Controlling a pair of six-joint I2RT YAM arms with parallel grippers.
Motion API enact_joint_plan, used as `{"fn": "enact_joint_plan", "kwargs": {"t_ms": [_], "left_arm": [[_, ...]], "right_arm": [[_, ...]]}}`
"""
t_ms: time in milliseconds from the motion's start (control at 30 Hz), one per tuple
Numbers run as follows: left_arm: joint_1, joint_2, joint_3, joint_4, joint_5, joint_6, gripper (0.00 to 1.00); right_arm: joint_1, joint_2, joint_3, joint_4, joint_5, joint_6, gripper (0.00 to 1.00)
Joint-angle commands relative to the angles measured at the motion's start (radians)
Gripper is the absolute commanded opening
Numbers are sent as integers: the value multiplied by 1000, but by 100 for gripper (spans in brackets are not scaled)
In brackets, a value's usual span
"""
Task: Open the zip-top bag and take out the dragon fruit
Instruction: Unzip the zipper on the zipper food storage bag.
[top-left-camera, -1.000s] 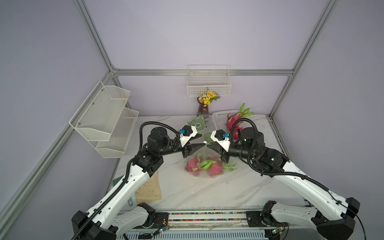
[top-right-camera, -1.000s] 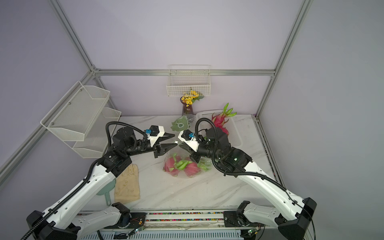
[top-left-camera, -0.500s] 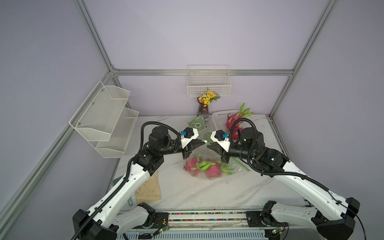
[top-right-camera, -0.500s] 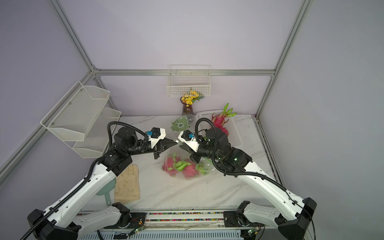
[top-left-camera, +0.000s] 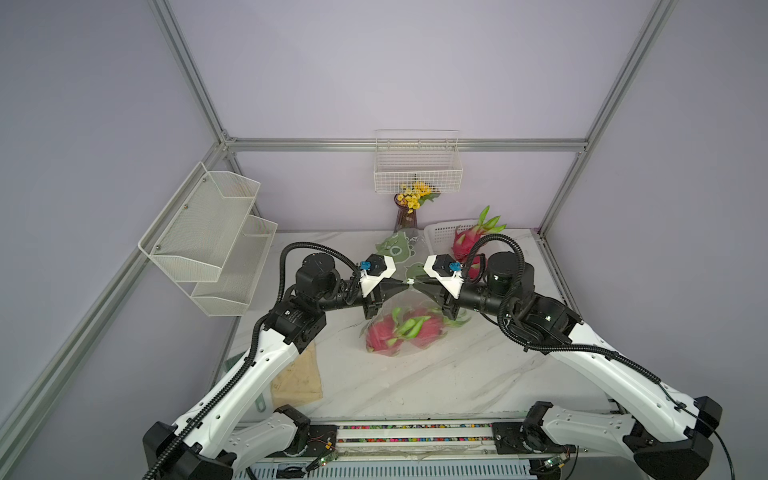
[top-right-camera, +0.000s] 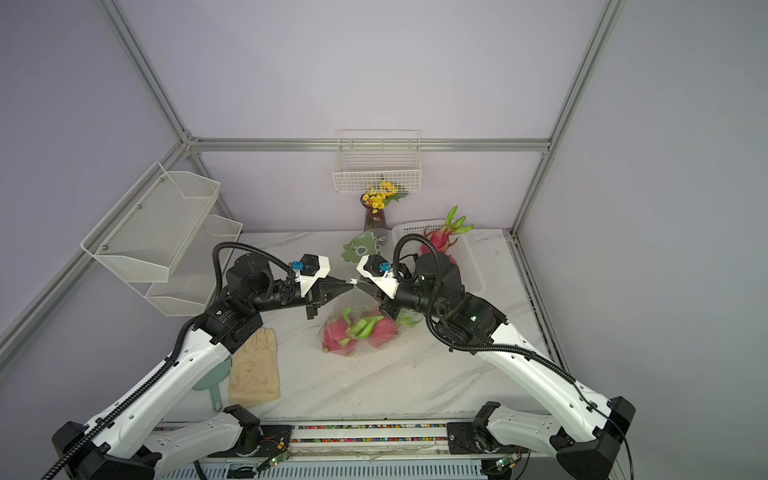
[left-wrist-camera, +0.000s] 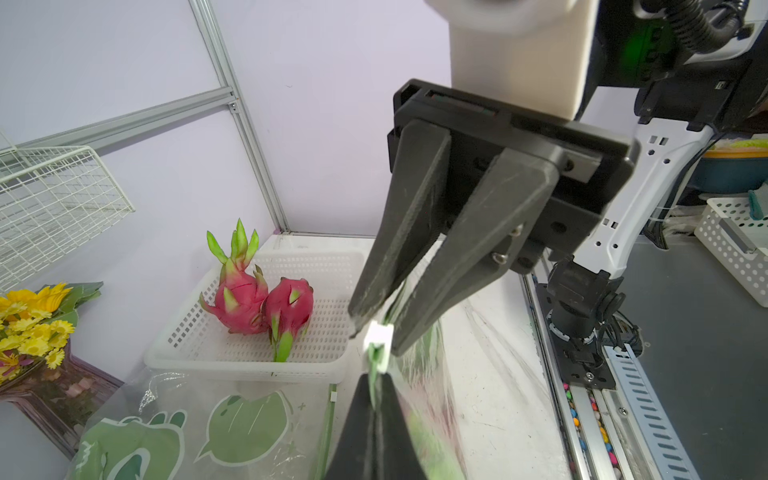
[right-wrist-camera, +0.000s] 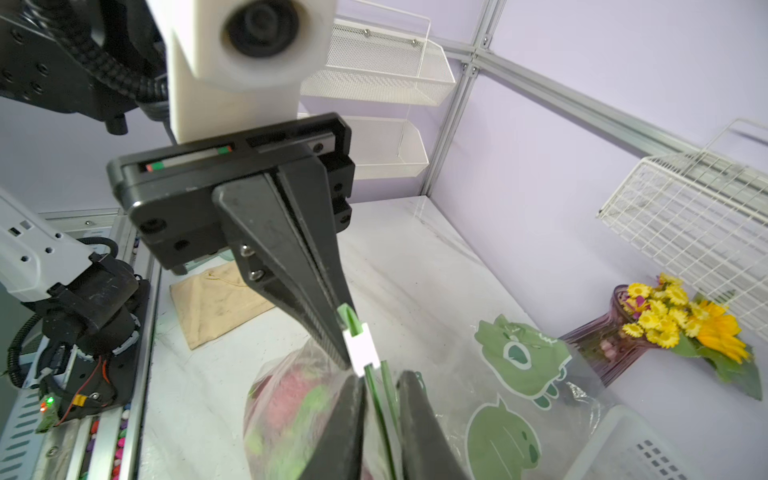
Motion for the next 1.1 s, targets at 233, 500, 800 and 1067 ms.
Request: {"fn": "enact_joint_plan", "kwargs": {"t_ms": [233,500,800,1067], "left_arm": [[4,-42,14,36,16,-4,0],[4,-53,3,30,17,15,0],[4,-44,18,20,32,48,0],[5,-24,31,23,54,47,0]], "right_arm": [[2,61,70,50,-69,-44,26],[-62,93,101,2,-271,-5,31],[-164,109,130,-53,-453,13,39],[-166,117,119,-59,-514,-19,38]]}}
